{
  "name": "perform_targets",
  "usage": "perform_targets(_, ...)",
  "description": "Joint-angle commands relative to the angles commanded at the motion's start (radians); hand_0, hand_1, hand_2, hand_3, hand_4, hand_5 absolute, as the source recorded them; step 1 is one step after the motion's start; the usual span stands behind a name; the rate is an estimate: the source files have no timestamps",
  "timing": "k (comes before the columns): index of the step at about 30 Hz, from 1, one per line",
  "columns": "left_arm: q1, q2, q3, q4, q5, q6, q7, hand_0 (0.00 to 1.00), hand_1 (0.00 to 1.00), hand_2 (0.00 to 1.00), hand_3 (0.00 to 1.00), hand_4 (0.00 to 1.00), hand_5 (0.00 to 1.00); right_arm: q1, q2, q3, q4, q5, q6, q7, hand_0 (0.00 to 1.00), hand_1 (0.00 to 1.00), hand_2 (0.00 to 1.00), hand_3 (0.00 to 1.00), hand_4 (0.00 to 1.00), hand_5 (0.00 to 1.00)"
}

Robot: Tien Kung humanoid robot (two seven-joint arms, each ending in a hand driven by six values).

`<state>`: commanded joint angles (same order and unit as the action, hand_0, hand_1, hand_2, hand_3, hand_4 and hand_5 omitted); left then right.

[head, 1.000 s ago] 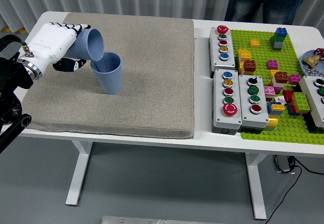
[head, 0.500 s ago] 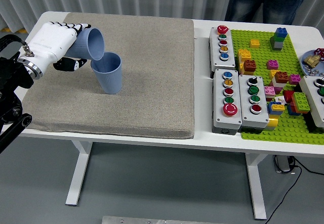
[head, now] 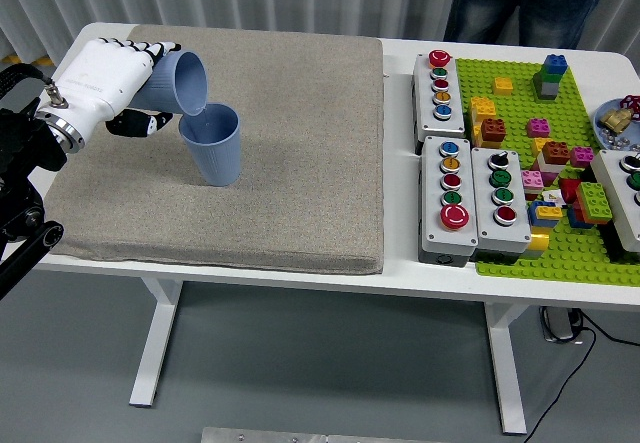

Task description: Pick cup pour cup place

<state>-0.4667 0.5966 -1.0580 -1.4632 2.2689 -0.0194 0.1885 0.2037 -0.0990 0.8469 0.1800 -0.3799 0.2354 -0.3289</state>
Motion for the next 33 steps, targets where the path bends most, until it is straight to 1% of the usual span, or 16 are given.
perform_targets(2,0.002,-0.004,-0.006,0.003,0.0,0.006,-0.001,0.604,0.628,0.77,0.736,0.219,0.002,-0.001,0.0,0.001,0.0,-0.001,0.0,-0.001,0.748,0.699,0.752,0.607,0.105,0.254)
perform_targets(5,0.009,-0.013,-0.021,0.011,0.0,0.027,-0.006,0.604,0.628,0.77,0.736,0.219,0.002,-0.002,0.002,0.004,0.0,-0.004,0.0,-0.002,0.748,0.699,0.752,0.607,0.105,0.254)
perform_targets(6,0.013,-0.02,-0.03,0.015,0.0,0.037,-0.009,0.604,0.628,0.77,0.736,0.219,0.002,-0.003,0.002,0.004,0.0,-0.005,0.0,-0.002,0.748,0.699,0.752,0.607,0.105,0.254)
perform_targets(9,0.019,-0.026,-0.036,0.017,0.0,0.045,-0.012,0.601,0.623,0.77,0.735,0.221,0.002,-0.004,0.003,0.006,0.0,-0.008,0.0,-0.004,0.748,0.699,0.752,0.607,0.105,0.255)
perform_targets(12,0.021,-0.041,-0.044,0.023,0.0,0.06,-0.019,0.601,0.623,0.77,0.735,0.221,0.002,-0.003,0.003,0.006,0.0,-0.009,0.0,-0.004,0.748,0.699,0.752,0.607,0.105,0.255)
perform_targets(18,0.023,-0.052,-0.06,0.04,0.0,0.079,-0.033,0.601,0.623,0.77,0.734,0.224,0.002,-0.004,0.003,0.005,0.0,-0.007,0.0,-0.003,0.747,0.7,0.752,0.608,0.105,0.255)
perform_targets(25,0.028,-0.074,-0.089,0.075,0.0,0.105,-0.069,0.6,0.623,0.771,0.734,0.23,0.002,-0.004,0.004,0.003,0.0,-0.004,0.0,-0.002,0.747,0.7,0.752,0.608,0.104,0.254)
perform_targets(27,0.034,-0.086,-0.107,0.095,0.0,0.125,-0.092,0.6,0.623,0.771,0.734,0.23,0.002,-0.003,0.004,0.004,0.0,-0.004,0.0,-0.002,0.747,0.7,0.752,0.608,0.104,0.254)
perform_targets(29,0.037,-0.093,-0.117,0.107,-0.003,0.136,-0.105,0.6,0.623,0.771,0.734,0.23,0.002,-0.003,0.004,0.005,0.0,-0.005,0.0,-0.002,0.747,0.7,0.752,0.608,0.104,0.254)
perform_targets(32,0.043,-0.11,-0.135,0.13,-0.125,0.158,-0.139,0.598,0.622,0.77,0.733,0.24,0.002,0.0,0.004,0.005,0.0,-0.004,0.0,-0.002,0.747,0.701,0.752,0.608,0.105,0.256)
perform_targets(33,0.045,-0.113,-0.138,0.133,-0.148,0.159,-0.144,0.598,0.622,0.77,0.733,0.24,0.002,0.0,0.004,0.005,0.0,-0.003,0.0,-0.002,0.747,0.701,0.752,0.608,0.105,0.256)
